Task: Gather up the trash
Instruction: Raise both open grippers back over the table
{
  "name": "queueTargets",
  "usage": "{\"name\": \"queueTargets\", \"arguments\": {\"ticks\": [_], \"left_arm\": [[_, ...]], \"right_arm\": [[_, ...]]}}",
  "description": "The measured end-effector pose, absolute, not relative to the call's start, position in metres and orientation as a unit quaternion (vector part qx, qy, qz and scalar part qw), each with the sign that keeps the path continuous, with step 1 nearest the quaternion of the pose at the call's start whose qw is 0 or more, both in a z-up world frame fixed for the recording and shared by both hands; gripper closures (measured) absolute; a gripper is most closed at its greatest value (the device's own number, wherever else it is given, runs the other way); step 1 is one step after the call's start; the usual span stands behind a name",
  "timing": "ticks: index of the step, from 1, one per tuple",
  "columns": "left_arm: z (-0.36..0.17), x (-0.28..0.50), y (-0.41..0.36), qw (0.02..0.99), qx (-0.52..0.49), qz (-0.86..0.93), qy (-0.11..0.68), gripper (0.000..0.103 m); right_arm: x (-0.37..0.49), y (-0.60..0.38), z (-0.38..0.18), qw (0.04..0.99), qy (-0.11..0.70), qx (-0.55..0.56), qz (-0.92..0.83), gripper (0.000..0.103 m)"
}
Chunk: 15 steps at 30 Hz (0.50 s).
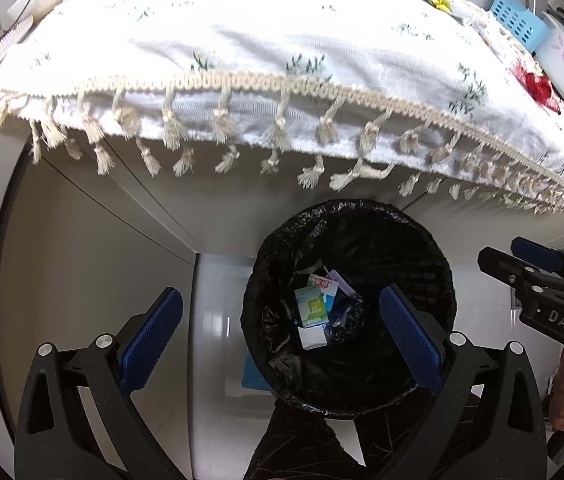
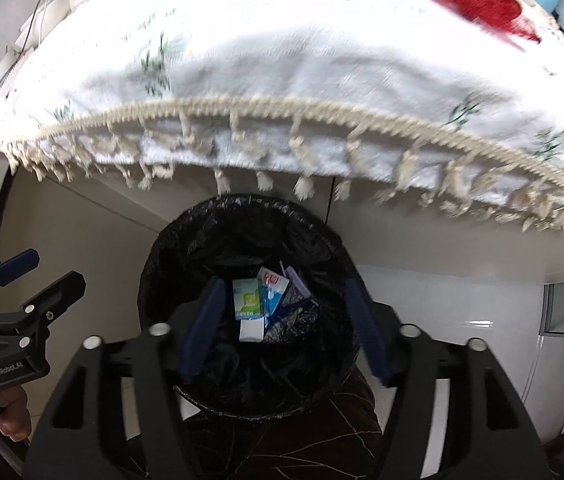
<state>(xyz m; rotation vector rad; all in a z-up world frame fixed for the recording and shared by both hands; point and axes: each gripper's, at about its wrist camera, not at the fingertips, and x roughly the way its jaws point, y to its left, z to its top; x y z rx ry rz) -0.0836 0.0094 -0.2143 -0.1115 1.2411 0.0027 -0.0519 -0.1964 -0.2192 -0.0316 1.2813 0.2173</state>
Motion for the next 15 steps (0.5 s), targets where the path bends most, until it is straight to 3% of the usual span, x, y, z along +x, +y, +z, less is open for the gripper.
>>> {"name": "queueTargets", "arguments": {"ticks": [9, 15], "left_arm": [[-0.172, -0.082, 0.005, 0.827, -0.055, -0.003, 0.560, 0.006], [-0.149, -0.079, 0.000, 0.834, -0.050, -0.010, 0.549, 0.006]], "right_arm": [[-0.056, -0.212, -0.167, 0.828, 0.555, -0.008, 0.080, 0.015], [-0.056, -0.221, -0.133, 0.843, 0.533, -0.004, 0.067, 0.009]]}}
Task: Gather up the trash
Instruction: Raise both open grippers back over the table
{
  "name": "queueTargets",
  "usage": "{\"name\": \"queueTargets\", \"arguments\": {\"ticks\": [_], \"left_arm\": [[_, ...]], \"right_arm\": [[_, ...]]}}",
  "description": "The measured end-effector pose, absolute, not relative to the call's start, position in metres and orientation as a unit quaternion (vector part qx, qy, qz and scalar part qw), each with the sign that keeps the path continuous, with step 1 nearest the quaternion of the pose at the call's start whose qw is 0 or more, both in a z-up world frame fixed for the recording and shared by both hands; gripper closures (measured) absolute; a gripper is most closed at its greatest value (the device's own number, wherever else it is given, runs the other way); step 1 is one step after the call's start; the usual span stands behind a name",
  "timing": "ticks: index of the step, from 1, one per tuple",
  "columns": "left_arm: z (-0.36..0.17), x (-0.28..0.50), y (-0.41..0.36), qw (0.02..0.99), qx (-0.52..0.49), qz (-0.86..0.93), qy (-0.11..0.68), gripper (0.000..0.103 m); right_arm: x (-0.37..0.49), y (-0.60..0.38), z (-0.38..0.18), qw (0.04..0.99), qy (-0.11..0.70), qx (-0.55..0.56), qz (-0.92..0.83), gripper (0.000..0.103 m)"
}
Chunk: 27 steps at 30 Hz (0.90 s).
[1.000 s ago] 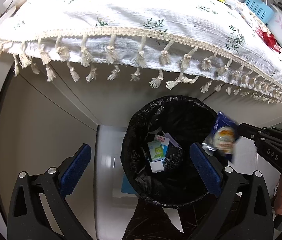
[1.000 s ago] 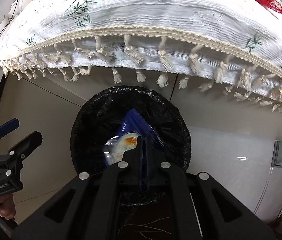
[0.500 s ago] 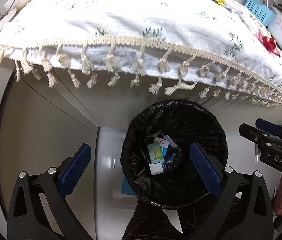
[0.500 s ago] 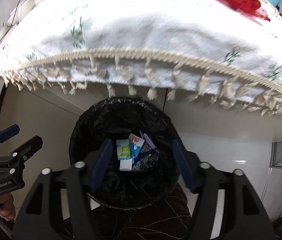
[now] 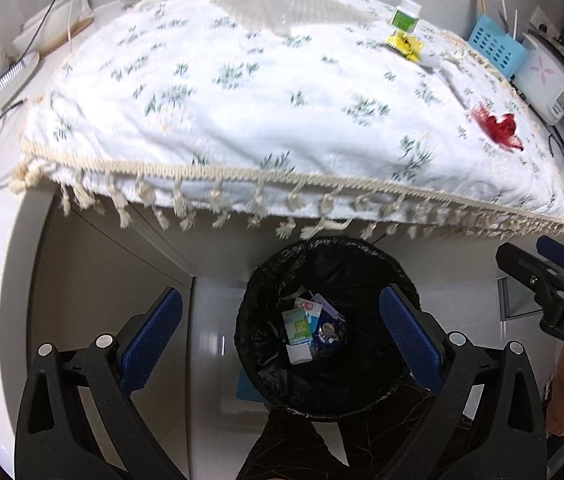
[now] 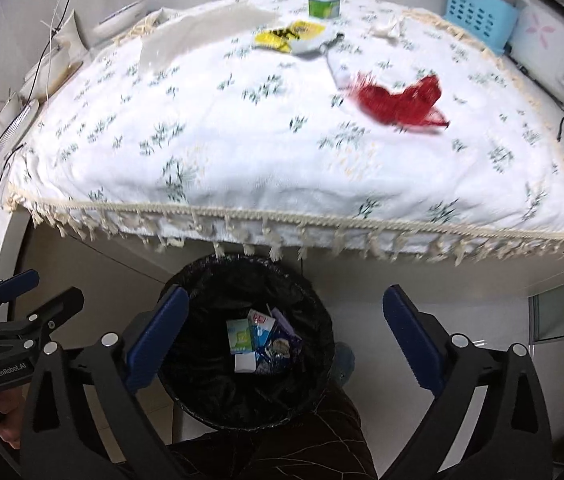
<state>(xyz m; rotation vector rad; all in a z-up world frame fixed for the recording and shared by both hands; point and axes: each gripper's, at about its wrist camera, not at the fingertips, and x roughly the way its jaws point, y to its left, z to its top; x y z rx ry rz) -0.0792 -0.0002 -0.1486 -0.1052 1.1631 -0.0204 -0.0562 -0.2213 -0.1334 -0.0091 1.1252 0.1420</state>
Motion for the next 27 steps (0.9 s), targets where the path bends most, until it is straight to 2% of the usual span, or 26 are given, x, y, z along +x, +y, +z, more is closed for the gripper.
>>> {"name": "queueTargets", "arguments": {"ticks": [27], "left_arm": [[-0.068, -0.046, -0.012, 0.860, -0.036, -0.031, 0.508, 0.006]], "right_arm": [[-0.038, -0.235, -0.034, 0.883, 0.467, 0.010, 0.039, 0.008]]}}
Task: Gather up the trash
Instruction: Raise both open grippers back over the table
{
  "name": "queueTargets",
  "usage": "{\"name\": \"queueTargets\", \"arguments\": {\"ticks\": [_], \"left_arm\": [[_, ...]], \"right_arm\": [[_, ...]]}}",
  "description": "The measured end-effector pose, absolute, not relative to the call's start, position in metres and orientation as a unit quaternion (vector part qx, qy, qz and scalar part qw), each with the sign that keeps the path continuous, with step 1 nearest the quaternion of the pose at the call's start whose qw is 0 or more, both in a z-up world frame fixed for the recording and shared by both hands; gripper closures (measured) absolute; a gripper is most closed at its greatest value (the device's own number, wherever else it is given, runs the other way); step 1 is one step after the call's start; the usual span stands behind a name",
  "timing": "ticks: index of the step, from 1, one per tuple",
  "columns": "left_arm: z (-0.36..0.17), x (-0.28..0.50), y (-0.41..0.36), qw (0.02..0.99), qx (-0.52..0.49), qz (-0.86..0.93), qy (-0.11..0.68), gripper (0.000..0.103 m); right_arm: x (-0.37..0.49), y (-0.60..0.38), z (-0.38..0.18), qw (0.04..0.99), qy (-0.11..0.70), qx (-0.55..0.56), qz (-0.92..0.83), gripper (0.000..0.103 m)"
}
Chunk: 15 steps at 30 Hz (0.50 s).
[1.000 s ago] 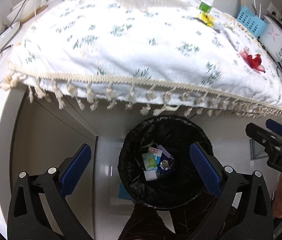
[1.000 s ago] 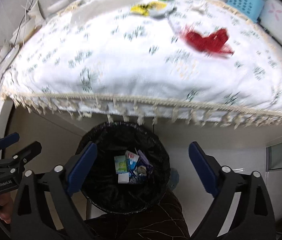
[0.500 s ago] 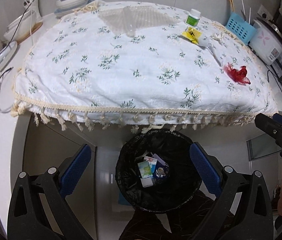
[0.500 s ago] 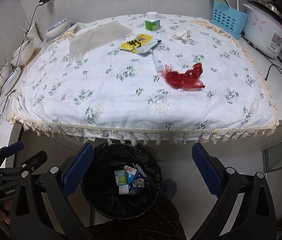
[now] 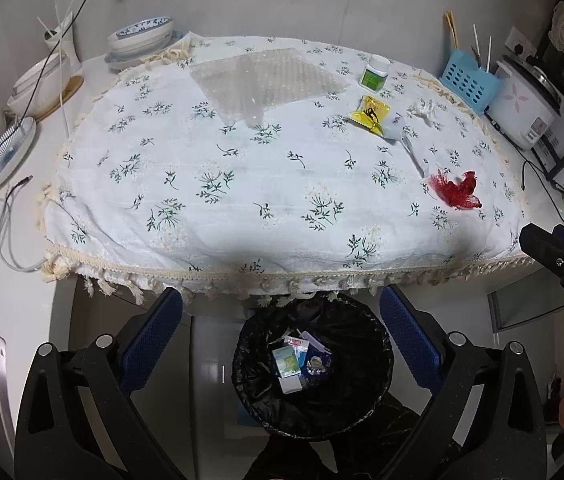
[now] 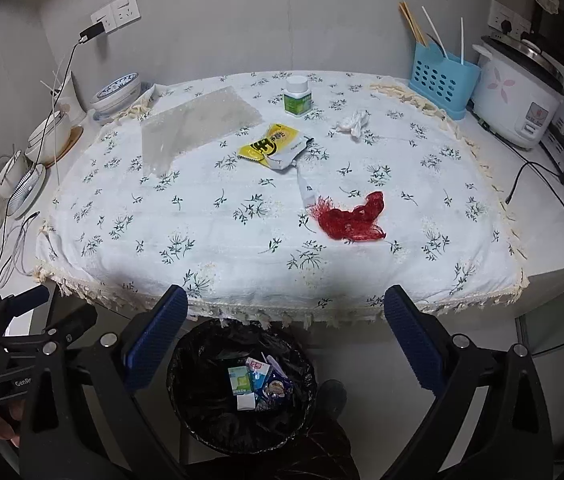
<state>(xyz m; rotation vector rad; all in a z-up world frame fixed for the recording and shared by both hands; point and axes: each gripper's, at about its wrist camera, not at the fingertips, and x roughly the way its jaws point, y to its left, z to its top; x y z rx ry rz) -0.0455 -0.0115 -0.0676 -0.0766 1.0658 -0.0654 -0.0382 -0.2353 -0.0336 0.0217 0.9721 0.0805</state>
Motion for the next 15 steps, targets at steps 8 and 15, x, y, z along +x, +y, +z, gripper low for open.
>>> {"name": "queueTargets", "arguments": {"ticks": [8, 15], "left_arm": [[-0.055, -0.016, -0.014, 0.862, -0.036, -0.037, 0.504, 0.006], [-0.050, 0.019, -0.014, 0.863, -0.043, -0.029, 0.503, 0.006]], "right_arm": [[-0.012, -0.241, -0.021, 0.884, 0.465, 0.010, 0.033, 0.008], [0.028, -0.246, -0.021, 0.882, 0.469, 0.009, 0.038, 0.008]]}}
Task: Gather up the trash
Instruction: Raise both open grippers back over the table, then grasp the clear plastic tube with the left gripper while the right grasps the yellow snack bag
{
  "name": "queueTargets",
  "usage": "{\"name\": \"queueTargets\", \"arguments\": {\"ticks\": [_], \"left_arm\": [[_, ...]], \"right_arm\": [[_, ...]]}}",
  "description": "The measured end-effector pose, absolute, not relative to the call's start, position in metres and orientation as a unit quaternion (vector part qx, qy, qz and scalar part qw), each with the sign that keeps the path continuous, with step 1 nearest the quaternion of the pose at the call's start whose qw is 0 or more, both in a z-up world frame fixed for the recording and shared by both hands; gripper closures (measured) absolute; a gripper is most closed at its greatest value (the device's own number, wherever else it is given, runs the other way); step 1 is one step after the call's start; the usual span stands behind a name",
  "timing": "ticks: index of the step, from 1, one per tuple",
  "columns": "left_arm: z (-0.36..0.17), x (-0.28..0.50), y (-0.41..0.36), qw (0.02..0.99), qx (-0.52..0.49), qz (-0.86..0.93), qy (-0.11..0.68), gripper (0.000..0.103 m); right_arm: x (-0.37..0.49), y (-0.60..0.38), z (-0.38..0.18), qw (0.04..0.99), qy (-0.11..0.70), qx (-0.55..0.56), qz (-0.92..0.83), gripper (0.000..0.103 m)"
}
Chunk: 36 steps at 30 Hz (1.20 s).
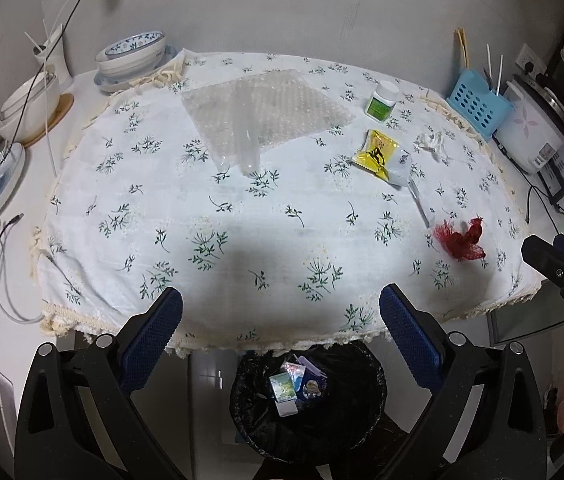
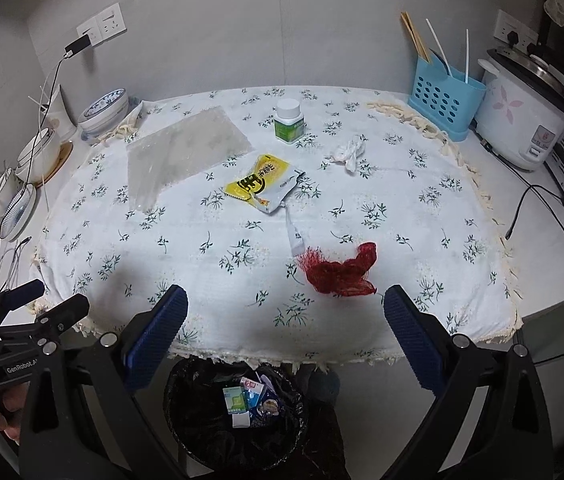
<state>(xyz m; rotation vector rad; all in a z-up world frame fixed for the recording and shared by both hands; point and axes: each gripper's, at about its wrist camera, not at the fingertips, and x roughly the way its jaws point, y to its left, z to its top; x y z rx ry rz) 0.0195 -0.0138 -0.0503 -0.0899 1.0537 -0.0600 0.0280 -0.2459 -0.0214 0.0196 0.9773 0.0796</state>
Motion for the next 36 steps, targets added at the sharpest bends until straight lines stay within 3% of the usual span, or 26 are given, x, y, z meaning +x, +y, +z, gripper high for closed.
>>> {"name": "queueTargets", "arguments": {"ticks": [36], "left_arm": [[-0.091, 0.222, 0.009, 0.848, -0.063, 0.039, 0.525, 0.008]], "right_arm": [[0.205, -0.238, -0.092, 0.838, 0.542, 0.027, 0.062, 0.009]]}}
